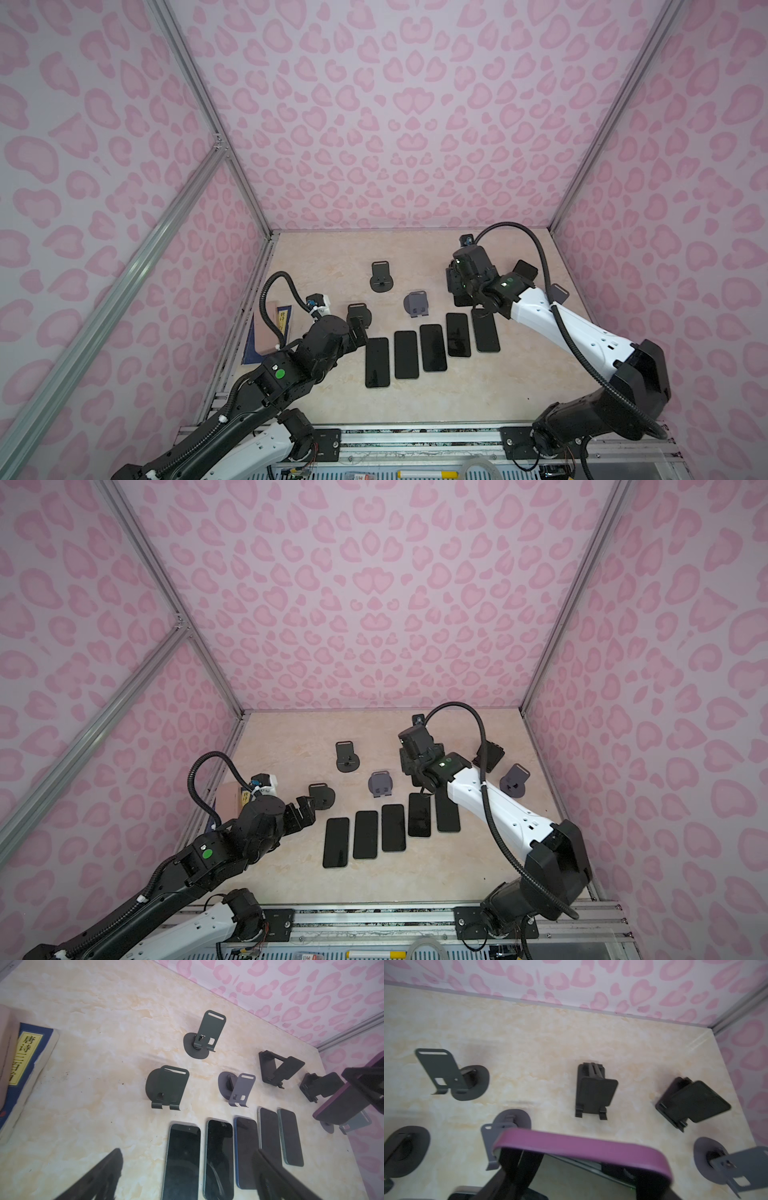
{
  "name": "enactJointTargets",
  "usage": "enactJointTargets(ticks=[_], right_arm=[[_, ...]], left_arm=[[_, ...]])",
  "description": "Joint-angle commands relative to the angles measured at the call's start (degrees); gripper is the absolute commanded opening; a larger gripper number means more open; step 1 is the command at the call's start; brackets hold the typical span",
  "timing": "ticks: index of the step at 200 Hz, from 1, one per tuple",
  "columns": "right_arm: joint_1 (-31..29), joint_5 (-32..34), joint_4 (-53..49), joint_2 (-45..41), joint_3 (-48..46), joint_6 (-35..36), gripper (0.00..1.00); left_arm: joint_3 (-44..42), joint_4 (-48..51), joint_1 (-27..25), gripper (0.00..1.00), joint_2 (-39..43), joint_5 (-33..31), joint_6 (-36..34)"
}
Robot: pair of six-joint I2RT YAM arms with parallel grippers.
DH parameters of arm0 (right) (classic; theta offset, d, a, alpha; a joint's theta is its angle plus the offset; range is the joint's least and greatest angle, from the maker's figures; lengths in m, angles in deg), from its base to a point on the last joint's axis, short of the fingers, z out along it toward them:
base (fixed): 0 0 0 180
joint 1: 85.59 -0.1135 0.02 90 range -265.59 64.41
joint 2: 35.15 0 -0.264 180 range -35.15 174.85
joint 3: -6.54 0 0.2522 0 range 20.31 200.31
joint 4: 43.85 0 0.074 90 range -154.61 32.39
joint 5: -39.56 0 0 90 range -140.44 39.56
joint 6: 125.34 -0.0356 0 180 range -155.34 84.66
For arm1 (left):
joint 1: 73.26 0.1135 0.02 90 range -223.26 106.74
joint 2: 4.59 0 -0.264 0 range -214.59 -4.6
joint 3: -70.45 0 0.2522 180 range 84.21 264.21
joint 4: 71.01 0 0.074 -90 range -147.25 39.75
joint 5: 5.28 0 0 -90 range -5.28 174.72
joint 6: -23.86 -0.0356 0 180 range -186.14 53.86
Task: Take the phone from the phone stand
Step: 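Lift the pink-framed phone off its stand and carry it toward the flat phones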
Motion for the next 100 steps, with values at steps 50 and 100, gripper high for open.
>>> enactJointTargets(ticks=[50, 100], right_arm=[[13.02, 0.00, 5.45, -13.39, -18.25, 2.20, 0.70], [19.98, -4.30, 4.92, -15.36, -21.82, 9.03, 0.70]], left_arm=[[5.36, -9.56, 0.05, 0.99, -8.79, 9.71, -3.17], [6.49, -10.08, 0.06, 0.98, -10.13, 11.70, -4.91]])
